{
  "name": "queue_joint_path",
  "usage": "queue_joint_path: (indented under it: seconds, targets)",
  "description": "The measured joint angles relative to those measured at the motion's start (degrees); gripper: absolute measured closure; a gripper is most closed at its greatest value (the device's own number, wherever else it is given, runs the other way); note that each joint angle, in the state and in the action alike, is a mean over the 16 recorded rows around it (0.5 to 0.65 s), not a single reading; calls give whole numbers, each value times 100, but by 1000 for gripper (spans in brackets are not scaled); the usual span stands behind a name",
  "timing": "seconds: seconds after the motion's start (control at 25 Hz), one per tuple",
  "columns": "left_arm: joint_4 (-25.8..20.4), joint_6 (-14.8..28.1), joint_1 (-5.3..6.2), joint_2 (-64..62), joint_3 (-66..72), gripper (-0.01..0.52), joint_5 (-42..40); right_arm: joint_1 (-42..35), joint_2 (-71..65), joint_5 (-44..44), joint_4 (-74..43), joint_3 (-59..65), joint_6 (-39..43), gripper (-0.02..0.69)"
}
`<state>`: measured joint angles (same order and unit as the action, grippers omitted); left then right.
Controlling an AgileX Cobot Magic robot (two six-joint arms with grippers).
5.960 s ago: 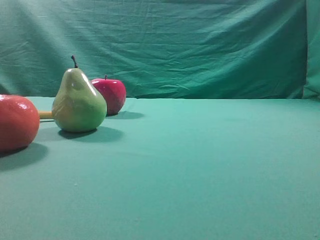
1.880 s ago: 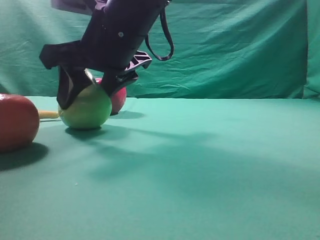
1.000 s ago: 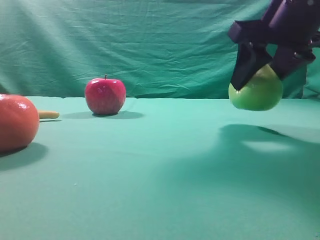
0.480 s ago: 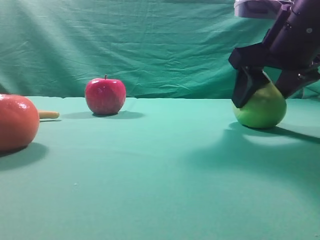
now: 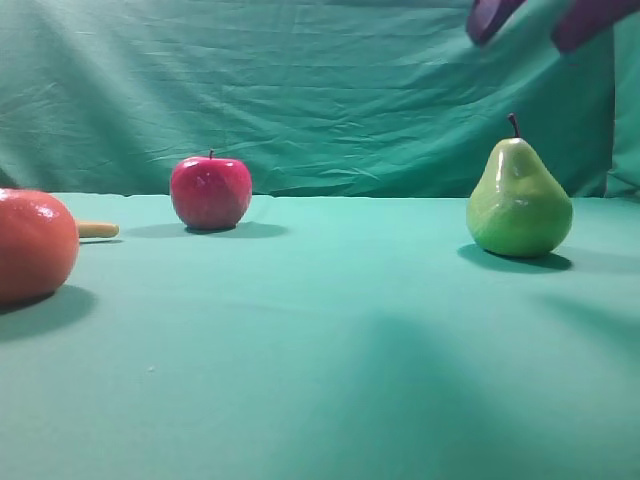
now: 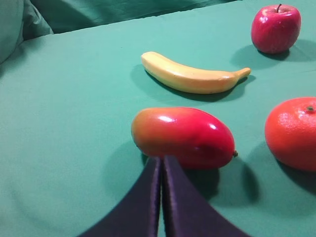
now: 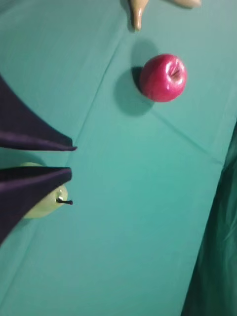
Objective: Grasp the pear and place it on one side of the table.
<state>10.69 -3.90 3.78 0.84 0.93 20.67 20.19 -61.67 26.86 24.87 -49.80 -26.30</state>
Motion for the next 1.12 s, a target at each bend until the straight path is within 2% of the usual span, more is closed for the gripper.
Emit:
queue_joint_path:
  seconds: [0.12, 0.24, 0.68, 0.88, 1.12]
  targets:
    - [0, 0, 0, 0, 0, 514, 0, 0, 563, 420, 1, 1, 93, 637]
    - [0, 0, 0, 0, 0, 514, 0, 0, 1013, 752, 5, 1, 191, 662]
    - [0, 0, 0, 0, 0, 514, 0, -45, 1805, 1187, -283, 99, 1079, 665]
    - [0, 0, 0, 0, 0, 514, 0, -308, 2251, 961, -581, 593, 1631, 665]
    - [0, 0, 0, 0, 0, 514, 0, -864, 3249, 398, -934, 1821, 2022, 665]
